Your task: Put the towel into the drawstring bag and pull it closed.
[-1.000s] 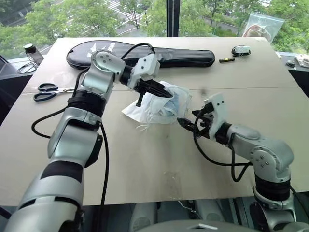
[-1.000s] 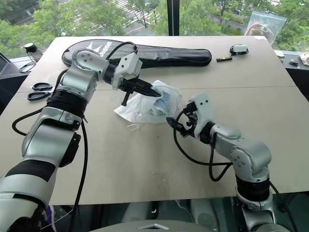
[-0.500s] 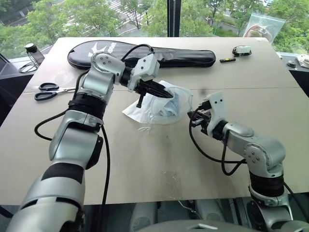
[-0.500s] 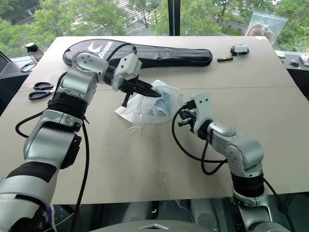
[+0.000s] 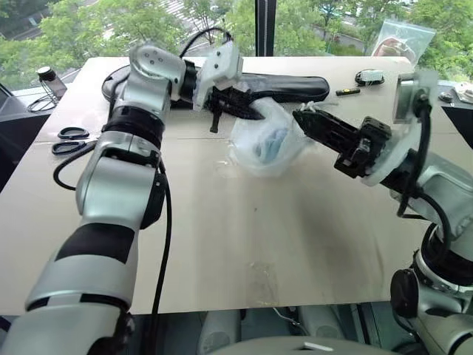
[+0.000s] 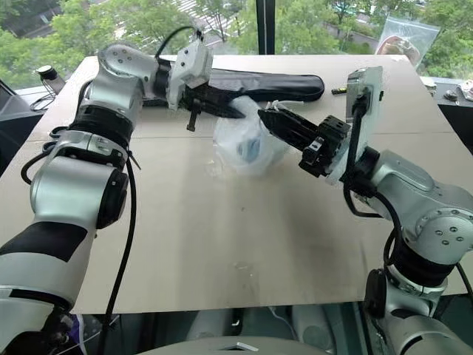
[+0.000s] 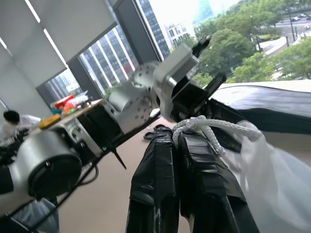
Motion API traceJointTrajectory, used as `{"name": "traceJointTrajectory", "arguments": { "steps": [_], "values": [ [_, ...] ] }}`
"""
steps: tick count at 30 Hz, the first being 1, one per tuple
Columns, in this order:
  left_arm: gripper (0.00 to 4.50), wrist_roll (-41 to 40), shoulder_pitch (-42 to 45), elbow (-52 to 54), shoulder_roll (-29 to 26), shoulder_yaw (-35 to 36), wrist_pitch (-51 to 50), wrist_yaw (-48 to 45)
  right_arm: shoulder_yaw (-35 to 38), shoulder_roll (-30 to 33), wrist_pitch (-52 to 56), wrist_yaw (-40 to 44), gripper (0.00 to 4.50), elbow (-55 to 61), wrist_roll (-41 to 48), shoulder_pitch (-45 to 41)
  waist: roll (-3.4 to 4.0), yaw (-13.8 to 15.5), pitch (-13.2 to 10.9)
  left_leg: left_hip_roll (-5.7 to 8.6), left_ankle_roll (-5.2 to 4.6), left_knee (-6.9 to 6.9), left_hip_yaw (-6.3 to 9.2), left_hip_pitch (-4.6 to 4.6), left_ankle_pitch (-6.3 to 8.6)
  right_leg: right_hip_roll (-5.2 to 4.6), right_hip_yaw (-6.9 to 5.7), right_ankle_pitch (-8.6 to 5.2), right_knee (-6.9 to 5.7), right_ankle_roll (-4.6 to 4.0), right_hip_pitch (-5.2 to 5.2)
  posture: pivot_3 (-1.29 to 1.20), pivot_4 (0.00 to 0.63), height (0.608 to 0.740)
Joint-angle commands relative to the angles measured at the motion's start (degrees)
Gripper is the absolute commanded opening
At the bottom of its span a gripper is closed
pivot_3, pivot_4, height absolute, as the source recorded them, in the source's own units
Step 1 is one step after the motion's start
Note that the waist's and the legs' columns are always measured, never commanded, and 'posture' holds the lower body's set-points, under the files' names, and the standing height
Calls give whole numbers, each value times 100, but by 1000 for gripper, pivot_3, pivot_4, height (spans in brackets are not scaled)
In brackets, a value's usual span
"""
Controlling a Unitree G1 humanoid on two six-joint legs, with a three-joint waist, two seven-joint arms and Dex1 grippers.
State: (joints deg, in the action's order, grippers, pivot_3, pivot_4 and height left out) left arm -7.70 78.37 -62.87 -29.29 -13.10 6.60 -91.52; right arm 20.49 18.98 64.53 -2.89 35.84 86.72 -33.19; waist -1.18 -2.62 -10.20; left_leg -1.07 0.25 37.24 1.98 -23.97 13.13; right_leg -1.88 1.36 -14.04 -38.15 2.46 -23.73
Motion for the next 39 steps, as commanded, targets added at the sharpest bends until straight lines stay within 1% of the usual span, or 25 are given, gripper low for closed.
{"name": "traceJointTrajectory", "arguments": {
  "steps": [1,4,7,8,10,12,13,15,18,24,31,39],
  "values": [
    [2509,-533,-562,997,-426,494,-1290,-98,-157,195,-619,-422,0,140,565,240,0,-45,0,-2,0,1,0,0,0,2,2,0,-2,0,-1,0,150,740],
    [2509,-876,-1584,2455,-769,845,-2366,216,-300,410,-948,-544,0,178,768,421,1,-106,0,-6,0,0,0,-2,0,5,3,0,-3,-1,-3,0,150,740],
    [2509,-1200,-2905,4263,-956,1207,-3317,986,-337,668,-1281,-589,0,116,1039,422,0,-104,0,-22,0,2,8,3,0,-2,11,0,-11,-1,-3,0,150,740],
    [2509,-1287,-3233,4716,-978,1299,-3546,1193,-366,760,-1354,-590,0,102,1090,434,0,-91,0,-22,0,4,8,7,0,-3,13,0,-13,-1,-2,0,150,740],
    [2509,-1405,-3714,5383,-950,1434,-3867,1593,-463,916,-1480,-595,0,93,1166,459,0,-32,0,-23,0,10,10,8,0,-6,14,0,-18,0,0,0,150,740],
    [2509,-1441,-4048,5822,-920,1447,-3969,1868,-553,1039,-1599,-590,0,78,1230,473,-1,38,0,-22,0,18,0,8,0,-4,9,0,-24,0,0,0,150,740],
    [2509,-1364,-4202,5970,-878,1395,-3861,2010,-591,1095,-1643,-576,0,67,1253,473,-2,75,0,-22,0,18,-1,9,0,-4,7,0,-27,0,1,0,150,740],
    [2509,-1264,-4328,6085,-767,1339,-3747,2299,-661,1196,-1724,-545,0,48,1280,470,-1,108,1,-18,0,21,-3,16,0,-4,6,0,-34,-1,4,0,150,740],
    [2509,-1334,-4265,6028,-546,1398,-3771,2662,-731,1337,-1839,-547,0,51,1318,472,-2,153,1,-14,0,25,-7,18,-1,-4,8,0,-38,-1,4,0,150,740],
    [2509,-1615,-4051,5671,-614,1550,-4026,2624,-833,1537,-2042,-619,0,127,1366,562,-1,150,1,-10,0,25,-8,17,-1,6,10,0,-37,-3,3,0,150,740],
    [2509,-1749,-3847,5354,-749,1625,-4201,2607,-884,1682,-2209,-617,0,153,1372,662,-1,158,1,-9,0,25,-11,17,0,5,11,0,-36,-2,3,0,150,740],
    [2509,-1414,-3964,5487,-632,1344,-3905,2943,-907,1790,-2310,-579,0,152,1378,705,-2,168,1,-9,0,25,-10,16,-1,4,11,0,-35,-2,3,0,150,740]
  ]
}}
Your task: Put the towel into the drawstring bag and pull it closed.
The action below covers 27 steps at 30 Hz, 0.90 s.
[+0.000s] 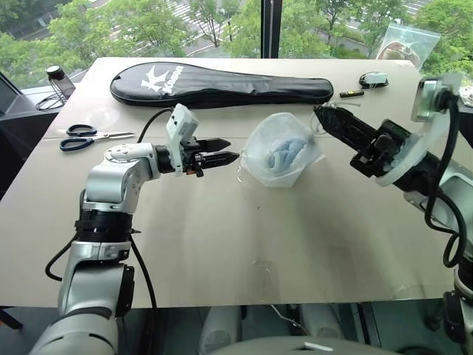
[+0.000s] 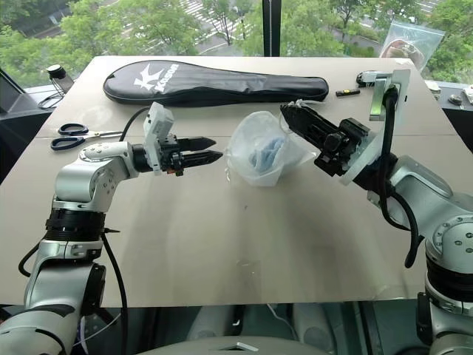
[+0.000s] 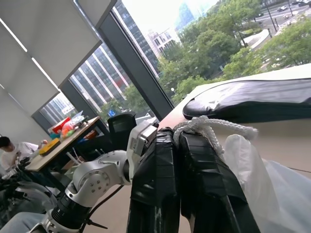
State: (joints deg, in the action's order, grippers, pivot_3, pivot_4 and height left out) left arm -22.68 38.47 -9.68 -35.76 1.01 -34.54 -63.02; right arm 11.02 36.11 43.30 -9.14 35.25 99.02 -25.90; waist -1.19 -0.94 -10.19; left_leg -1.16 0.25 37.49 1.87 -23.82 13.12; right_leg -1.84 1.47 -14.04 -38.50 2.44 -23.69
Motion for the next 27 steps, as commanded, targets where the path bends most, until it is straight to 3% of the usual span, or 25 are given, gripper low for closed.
{"name": "traceJointTrajectory", "arguments": {
  "steps": [1,27],
  "values": [
    [2509,104,34,149,41,-76,245,135,38,85,-194,46,0,211,152,-28,0,1,0,0,0,0,0,0,0,0,0,0,0,0,0,0,150,740],
    [2509,531,200,-238,207,-333,798,226,131,377,-429,11,0,337,292,188,0,5,0,0,0,0,0,-1,0,0,0,0,1,0,0,0,150,740]
  ]
}}
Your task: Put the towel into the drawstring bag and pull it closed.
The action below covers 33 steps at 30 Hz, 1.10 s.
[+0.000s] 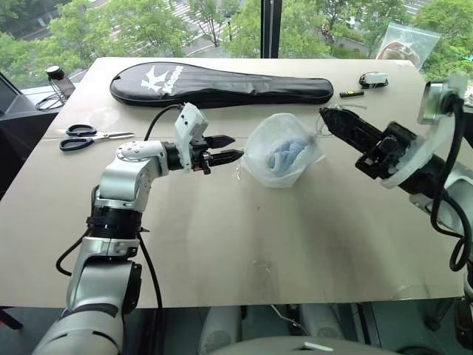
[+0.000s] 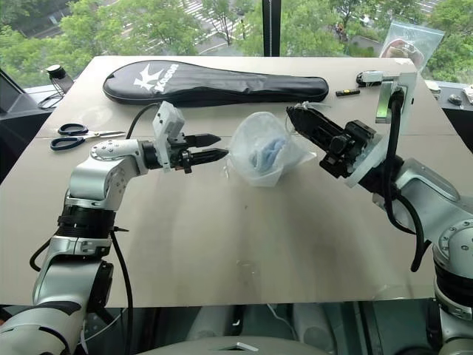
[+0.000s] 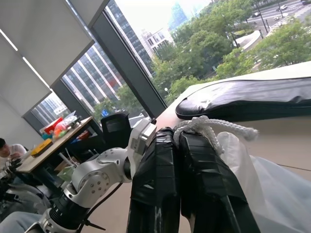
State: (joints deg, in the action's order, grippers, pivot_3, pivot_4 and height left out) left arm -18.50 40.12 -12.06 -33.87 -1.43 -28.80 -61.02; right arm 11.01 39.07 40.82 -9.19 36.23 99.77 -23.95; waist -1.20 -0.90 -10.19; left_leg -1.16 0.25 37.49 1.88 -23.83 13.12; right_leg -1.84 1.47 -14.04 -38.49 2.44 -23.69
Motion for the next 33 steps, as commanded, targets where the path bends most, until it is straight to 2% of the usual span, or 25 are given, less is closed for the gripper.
{"name": "traceJointTrajectory", "arguments": {
  "steps": [1,11,15,16,18,26,33],
  "values": [
    [2509,172,32,-29,32,-130,292,39,137,91,-188,8,0,246,225,-2,0,2,0,0,0,0,0,0,0,0,0,0,0,0,0,0,150,740],
    [2509,602,107,-421,312,-368,920,349,185,241,-315,-75,0,295,311,93,-1,9,0,0,0,0,0,-1,0,-1,0,0,1,0,0,0,150,740],
    [1273,747,59,-499,448,-389,1231,473,208,254,-364,-102,0,306,298,136,-1,8,0,1,0,0,-1,-1,0,-1,0,0,1,0,0,0,150,740],
    [590,780,30,-501,485,-401,1304,499,211,253,-381,-110,0,308,288,148,-1,10,0,0,0,0,1,-1,0,0,0,0,1,0,0,0,150,740],
    [68,764,-14,-503,575,-372,1380,528,211,252,-417,-114,0,308,259,171,-1,10,0,1,0,0,0,-1,0,-1,0,0,1,0,0,0,150,740],
    [68,339,137,-584,775,29,1323,507,237,243,-520,-57,0,186,70,120,-1,-1,0,0,0,0,0,0,0,1,1,0,1,0,0,0,150,740],
    [68,318,731,-1216,940,570,1898,1116,626,164,-838,56,0,-117,19,-247,-3,17,-1,4,0,1,0,-2,0,0,0,1,3,1,1,0,150,740]
  ]
}}
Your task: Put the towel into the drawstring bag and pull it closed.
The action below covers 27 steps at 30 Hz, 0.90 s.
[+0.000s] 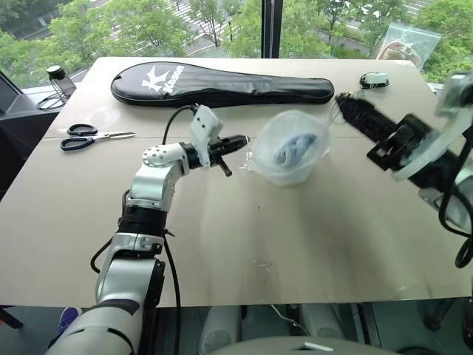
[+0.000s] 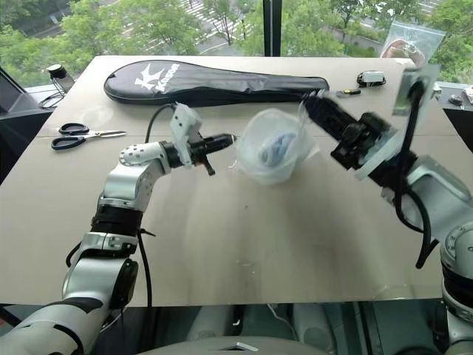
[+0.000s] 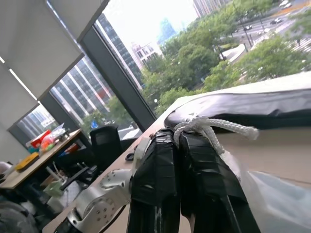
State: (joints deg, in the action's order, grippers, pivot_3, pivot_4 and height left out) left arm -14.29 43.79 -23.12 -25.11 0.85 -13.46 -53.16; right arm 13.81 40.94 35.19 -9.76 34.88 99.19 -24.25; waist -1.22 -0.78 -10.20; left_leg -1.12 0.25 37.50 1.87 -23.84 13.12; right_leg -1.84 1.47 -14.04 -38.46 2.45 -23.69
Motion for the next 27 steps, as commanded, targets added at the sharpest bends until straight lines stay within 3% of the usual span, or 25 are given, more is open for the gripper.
{"name": "traceJointTrajectory", "arguments": {
  "steps": [1,5,8,13,15,18,19,22,24,25,27],
  "values": [
    [68,-83,484,-200,95,424,506,484,394,-35,-316,119,0,-22,78,-289,-1,5,-1,1,0,0,2,-2,0,0,-2,0,1,0,0,0,150,740],
    [68,7,1217,-640,179,769,1029,1275,573,-81,-549,95,0,-230,147,-871,-1,7,-1,1,0,0,2,-4,0,-2,-3,1,5,0,0,0,150,740],
    [68,29,2365,-1113,173,1002,1337,1963,586,216,-443,125,0,-464,-34,-1504,-13,4,-17,3,0,3,1,-8,0,-2,-2,1,1,1,-3,0,150,740],
    [68,191,3091,-1674,-12,1035,1881,2128,817,424,-389,351,0,-870,-440,-1614,-13,2,-2,3,-1,-17,0,-17,0,-9,-16,1,45,2,4,0,150,740],
    [68,163,3227,-1858,-109,1105,1855,2170,981,406,-424,164,0,-1069,-303,-1616,-13,-3,-4,4,-1,-21,-12,-17,0,-13,-8,1,47,2,2,0,150,740],
    [68,642,2497,-2033,-244,486,1571,1629,304,430,105,666,0,-883,-1454,-240,-24,11,14,2,-1,-24,-7,-14,0,-13,-19,1,47,2,5,0,150,740],
    [68,654,2419,-1996,-257,472,1623,1609,317,334,77,740,0,-800,-1438,-149,-26,3,20,-2,-2,-33,-8,-9,1,-12,-23,0,52,1,12,0,150,740],
    [68,205,3114,-2130,-322,936,1511,1724,915,387,-317,530,0,-1004,-647,-1341,22,-34,-74,-4,-2,9,-19,-51,0,-10,-8,4,12,3,-36,0,150,740],
    [68,444,2857,-2261,-391,548,1180,1244,580,664,162,835,0,-1010,-1165,-1097,24,-10,-91,2,-6,106,-18,-205,-7,-7,0,19,-68,22,-179,0,150,740],
    [68,671,2611,-2219,-439,316,1309,1109,348,740,316,1133,0,-916,-1592,-763,11,4,-66,0,-4,106,-5,-213,-9,-5,-15,23,-61,18,-181,0,150,740],
    [68,312,2792,-1927,-349,602,1207,1208,544,496,89,971,0,-927,-1236,-987,-22,-4,-13,-9,-7,68,-3,-134,-6,-4,-41,14,-11,13,-89,0,150,740]
  ]
}}
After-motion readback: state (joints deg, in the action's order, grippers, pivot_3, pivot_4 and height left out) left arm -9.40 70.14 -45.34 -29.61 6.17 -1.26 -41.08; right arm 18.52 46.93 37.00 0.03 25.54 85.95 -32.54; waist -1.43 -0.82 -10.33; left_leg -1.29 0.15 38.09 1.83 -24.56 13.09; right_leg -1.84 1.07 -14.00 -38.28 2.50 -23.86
